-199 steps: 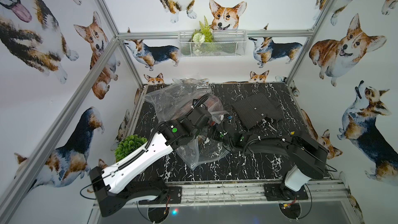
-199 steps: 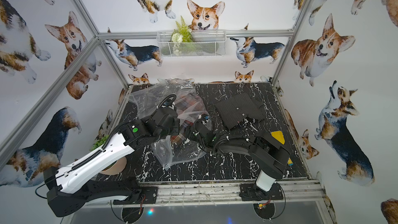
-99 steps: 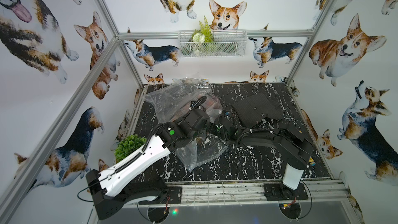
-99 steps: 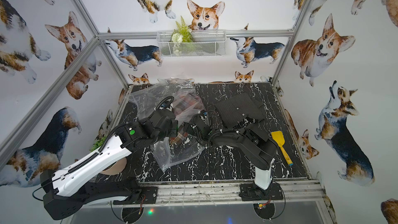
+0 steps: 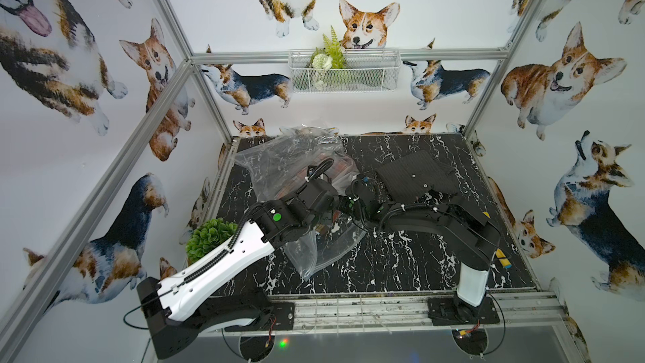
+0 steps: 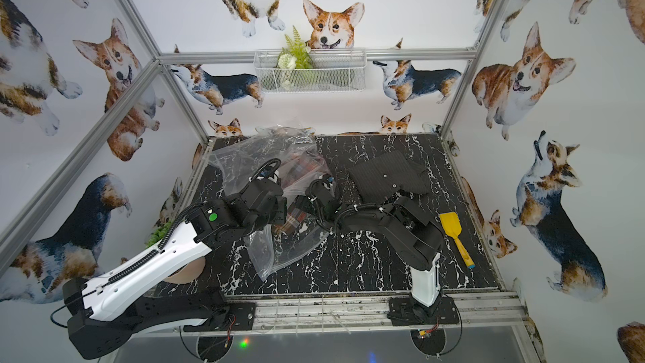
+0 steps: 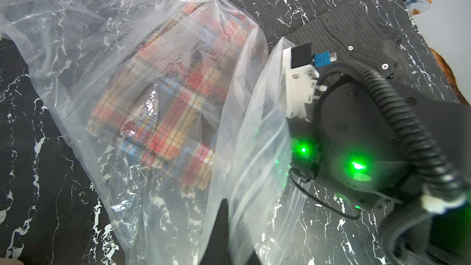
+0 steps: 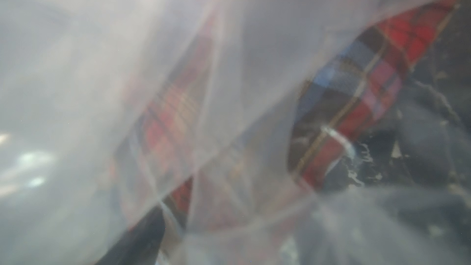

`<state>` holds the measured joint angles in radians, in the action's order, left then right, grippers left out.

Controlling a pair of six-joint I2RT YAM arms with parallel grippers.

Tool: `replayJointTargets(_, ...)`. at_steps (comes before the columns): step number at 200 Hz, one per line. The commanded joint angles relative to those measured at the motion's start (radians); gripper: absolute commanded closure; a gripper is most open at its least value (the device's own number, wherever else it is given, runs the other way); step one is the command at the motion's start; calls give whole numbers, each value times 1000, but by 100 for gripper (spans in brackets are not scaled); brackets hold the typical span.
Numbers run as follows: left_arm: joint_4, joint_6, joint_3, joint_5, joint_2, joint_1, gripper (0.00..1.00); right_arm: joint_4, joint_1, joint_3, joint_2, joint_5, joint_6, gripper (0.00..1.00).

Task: Take the shirt out of the vacuum bag
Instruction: Take out the shirt from the vacuum bag.

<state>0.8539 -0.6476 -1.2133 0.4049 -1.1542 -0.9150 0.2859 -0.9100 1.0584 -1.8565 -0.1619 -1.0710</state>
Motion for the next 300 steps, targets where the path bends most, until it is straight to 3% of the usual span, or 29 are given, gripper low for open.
replayJointTargets(1,7,-20,12,6,1,1,100,36,2,15,3,-27,-33,18)
replayJointTargets(60,-9,-35,21,-15,-10,1,100,26,6,83,-69,-20,-54,21)
replayJointTargets(97,-17,-40,28,-24,-15,1,100,38,10,107,-107,-3,-65,31)
replayJointTargets(150,-27,-46,45,-36,-18,-1,100,13,20,147,-102,19,-38,84)
replayJointTargets(158,-26,-44,46,-33,-17,-1,100,13,22,147,-95,30,-31,100)
replayJointTargets(252,-45,-56,53,-20,-43,-1,100,72,-36,-76,134,20,-9,100)
replayJointTargets(289,-56,-60,49,-25,-53,-1,100,105,-43,-145,152,24,-6,100)
replayJointTargets(300,-58,-63,53,-26,-54,-1,100,121,-42,-156,147,26,0,84)
